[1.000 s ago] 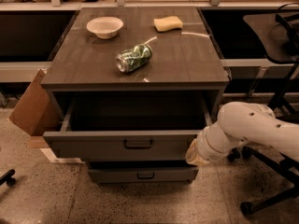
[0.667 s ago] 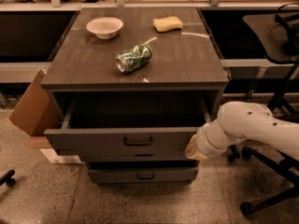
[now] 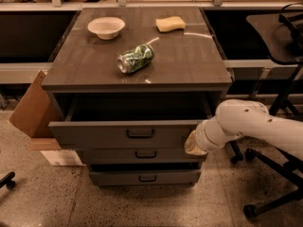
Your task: Close top drawer
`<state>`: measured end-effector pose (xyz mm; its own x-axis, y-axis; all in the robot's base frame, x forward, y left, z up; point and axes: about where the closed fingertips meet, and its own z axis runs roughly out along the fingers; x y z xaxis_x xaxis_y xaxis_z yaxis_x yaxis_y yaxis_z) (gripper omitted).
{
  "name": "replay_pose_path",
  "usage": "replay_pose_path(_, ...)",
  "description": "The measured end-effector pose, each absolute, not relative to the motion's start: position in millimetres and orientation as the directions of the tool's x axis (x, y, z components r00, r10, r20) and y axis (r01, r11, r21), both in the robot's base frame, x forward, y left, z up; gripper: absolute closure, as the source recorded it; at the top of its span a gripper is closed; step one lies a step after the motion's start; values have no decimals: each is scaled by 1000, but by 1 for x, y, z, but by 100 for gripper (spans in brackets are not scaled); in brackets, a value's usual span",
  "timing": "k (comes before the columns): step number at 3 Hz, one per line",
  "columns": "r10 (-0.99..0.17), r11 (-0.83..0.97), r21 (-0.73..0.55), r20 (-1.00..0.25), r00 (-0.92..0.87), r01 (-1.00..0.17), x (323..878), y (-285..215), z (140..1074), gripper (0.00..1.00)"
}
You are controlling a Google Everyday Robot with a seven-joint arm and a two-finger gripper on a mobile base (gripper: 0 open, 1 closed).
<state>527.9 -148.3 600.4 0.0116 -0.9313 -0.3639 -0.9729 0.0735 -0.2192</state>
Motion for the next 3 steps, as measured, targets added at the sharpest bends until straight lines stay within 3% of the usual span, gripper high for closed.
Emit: replay_pose_path(3, -916, 106, -305, -401, 27, -946, 580, -156, 604, 100)
